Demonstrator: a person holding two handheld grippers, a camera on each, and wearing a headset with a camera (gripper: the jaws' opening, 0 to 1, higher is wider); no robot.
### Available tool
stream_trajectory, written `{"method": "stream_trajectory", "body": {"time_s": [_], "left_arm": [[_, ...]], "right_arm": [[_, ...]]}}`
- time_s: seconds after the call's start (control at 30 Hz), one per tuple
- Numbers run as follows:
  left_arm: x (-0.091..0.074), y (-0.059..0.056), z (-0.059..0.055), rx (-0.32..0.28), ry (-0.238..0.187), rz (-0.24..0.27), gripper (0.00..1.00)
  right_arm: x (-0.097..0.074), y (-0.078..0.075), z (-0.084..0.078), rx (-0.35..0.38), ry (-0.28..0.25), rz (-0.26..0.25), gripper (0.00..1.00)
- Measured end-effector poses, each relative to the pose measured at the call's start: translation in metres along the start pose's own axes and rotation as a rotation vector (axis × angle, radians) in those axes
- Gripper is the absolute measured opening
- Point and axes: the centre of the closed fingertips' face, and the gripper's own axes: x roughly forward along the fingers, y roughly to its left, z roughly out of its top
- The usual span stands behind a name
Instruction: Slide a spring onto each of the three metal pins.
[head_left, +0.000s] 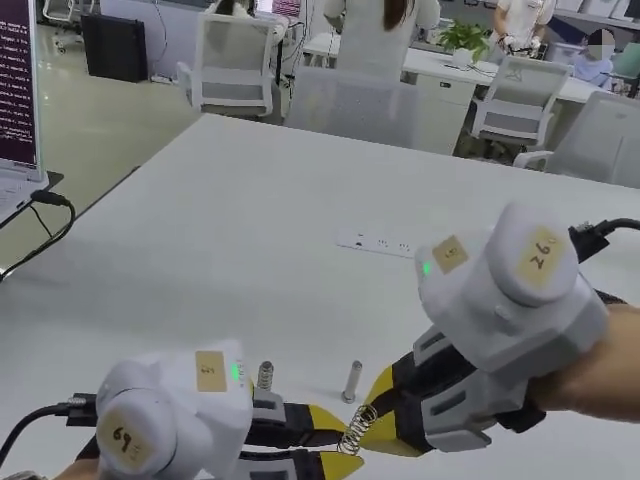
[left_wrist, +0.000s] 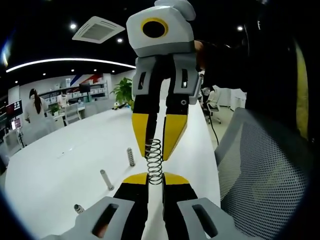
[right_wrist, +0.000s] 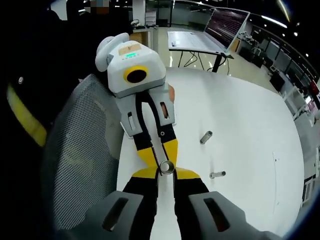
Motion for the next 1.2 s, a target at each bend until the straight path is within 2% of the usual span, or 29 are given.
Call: {"method": "stream_trajectory", "body": {"time_s": [0.23,0.47,0.7,1.2], "left_arm": [[-0.001,0.002,0.001,-0.007,-0.005,0.009,0.02],[0.0,0.003,0.003,-0.006,-0.014,0.01,0.02],[-0.001,0.006,0.007,-0.025,-0.037,0.015,0.02],[0.001,0.007,0.006,-0.032,-0.041,0.022,0.02]], "right_arm": [[0.002,0.0,0.003,-0.038,0.034,0.013,0.09],[0.008,-0.002,0.004,-0.085,0.092,0.035,0.1],[0.012,-0.003,0.002,-0.096,0.119,0.055,0.11],[0.012,-0.004,-0.002,-0.102,0.153,0.067,0.09]]}}
